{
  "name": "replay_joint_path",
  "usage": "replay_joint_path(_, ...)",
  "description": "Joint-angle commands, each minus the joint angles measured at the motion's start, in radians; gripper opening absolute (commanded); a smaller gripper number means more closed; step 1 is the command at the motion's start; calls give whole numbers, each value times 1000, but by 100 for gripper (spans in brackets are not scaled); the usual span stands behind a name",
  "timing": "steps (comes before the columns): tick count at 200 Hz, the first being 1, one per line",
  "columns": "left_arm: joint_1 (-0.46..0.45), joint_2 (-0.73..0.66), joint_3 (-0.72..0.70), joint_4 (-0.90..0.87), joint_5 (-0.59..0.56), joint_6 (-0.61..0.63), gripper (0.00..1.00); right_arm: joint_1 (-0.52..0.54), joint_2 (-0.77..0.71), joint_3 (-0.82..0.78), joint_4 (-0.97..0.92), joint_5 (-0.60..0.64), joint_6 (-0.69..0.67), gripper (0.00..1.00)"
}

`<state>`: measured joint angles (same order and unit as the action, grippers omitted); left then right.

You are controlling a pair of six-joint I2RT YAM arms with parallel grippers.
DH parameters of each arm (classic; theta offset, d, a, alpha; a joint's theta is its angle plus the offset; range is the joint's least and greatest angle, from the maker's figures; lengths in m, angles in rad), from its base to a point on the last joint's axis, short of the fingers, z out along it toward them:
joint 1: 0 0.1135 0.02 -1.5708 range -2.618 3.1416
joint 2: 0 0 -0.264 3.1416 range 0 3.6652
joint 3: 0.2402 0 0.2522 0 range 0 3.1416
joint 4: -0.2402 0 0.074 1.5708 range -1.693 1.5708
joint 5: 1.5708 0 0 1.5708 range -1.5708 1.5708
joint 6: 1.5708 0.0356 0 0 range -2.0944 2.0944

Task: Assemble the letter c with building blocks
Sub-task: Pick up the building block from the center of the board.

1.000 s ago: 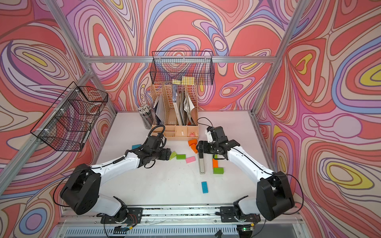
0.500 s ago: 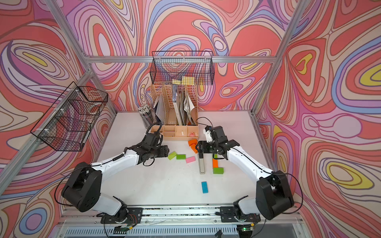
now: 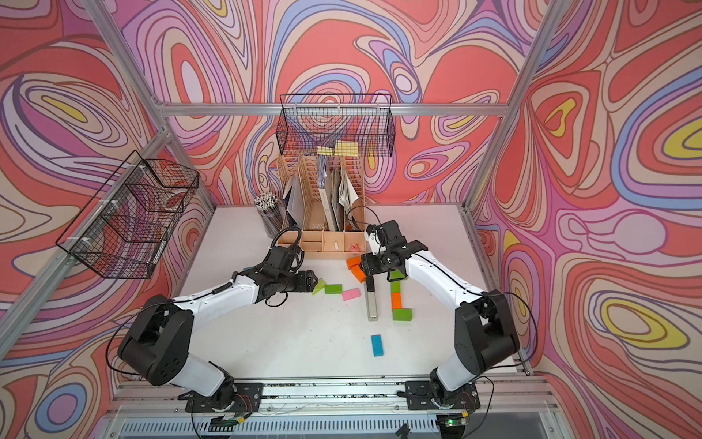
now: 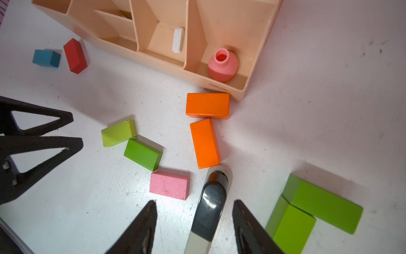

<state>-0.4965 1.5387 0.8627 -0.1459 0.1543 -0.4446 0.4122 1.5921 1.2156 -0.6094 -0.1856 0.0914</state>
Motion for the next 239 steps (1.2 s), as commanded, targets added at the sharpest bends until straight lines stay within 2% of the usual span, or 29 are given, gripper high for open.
replay_joint_path(1, 5, -35, -25, -17, 15, 47, 76, 26, 55, 51, -42, 65, -114, 56)
replay_joint_path(39, 4, -74, -76, 21, 11, 81, 76, 47, 164, 123, -72, 104, -189, 56)
replay_joint_path(52, 5, -84, -102, 52, 11, 90, 76, 51, 206, 138, -68, 107, -213, 50)
replay_joint_path(69, 5, -90, -112, 55, 13, 109, 76, 56, 249, 162, -68, 109, -224, 49)
replay_joint_path(172, 6, -62, -112, 60, 13, 145, 76, 73, 407, 275, -116, 131, -216, 52)
replay_joint_path(239, 5, -74, -120, 70, 10, 153, 76, 75, 471, 314, -120, 136, -200, 47)
